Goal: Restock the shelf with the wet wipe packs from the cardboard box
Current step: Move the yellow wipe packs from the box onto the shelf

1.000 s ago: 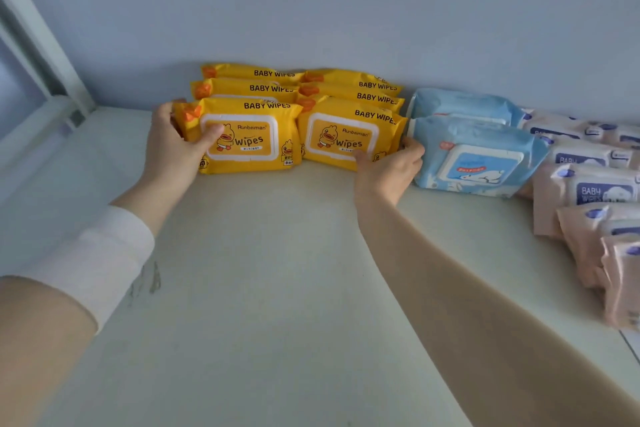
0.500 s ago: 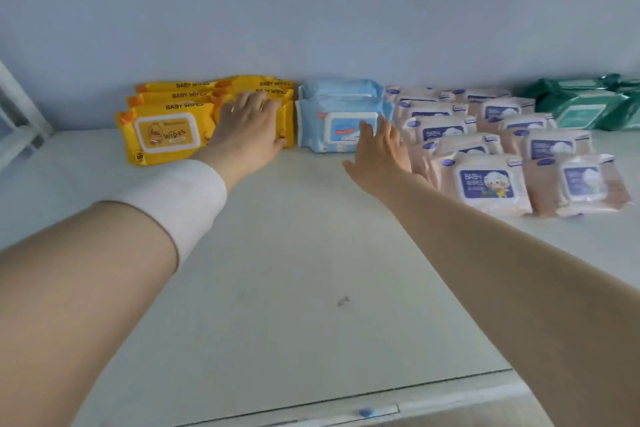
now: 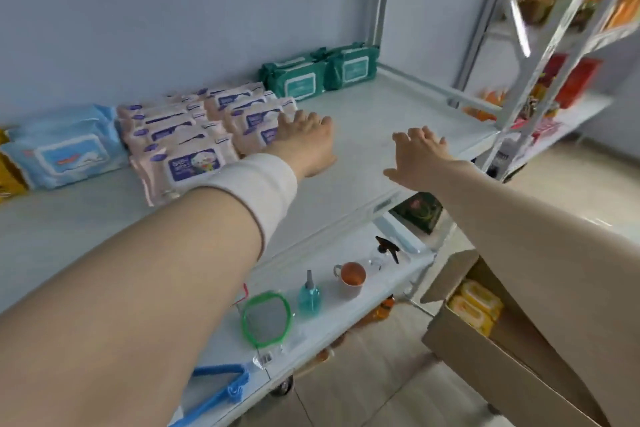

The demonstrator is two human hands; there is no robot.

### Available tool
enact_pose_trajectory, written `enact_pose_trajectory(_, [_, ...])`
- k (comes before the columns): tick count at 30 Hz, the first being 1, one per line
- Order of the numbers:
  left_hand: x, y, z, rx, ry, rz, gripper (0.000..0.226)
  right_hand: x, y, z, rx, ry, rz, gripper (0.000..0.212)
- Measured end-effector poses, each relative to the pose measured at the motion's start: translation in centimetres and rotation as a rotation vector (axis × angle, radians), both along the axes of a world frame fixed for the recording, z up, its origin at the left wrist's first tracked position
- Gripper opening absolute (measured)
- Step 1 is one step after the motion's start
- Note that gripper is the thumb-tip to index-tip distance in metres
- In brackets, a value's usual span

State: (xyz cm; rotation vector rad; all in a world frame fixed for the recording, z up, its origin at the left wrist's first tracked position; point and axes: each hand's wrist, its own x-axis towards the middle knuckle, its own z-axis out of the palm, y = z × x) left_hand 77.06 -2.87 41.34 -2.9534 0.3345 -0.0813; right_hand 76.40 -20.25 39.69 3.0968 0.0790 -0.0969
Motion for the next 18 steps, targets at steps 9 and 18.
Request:
enact_pose_trajectory(9, [7.6,-22.7,-3.9,0.035,0.168,-0.338,0.055,2.7,-20.4,-2.7,-0.058,0.15,-0.257,0.062])
enact_pose_trajectory(18, [9.1,-43.5,-12.5,0.148,0.336,-0.628,0.055,-0.5,-39.3,-10.8,-0.027,0.392,-0.578,0.059])
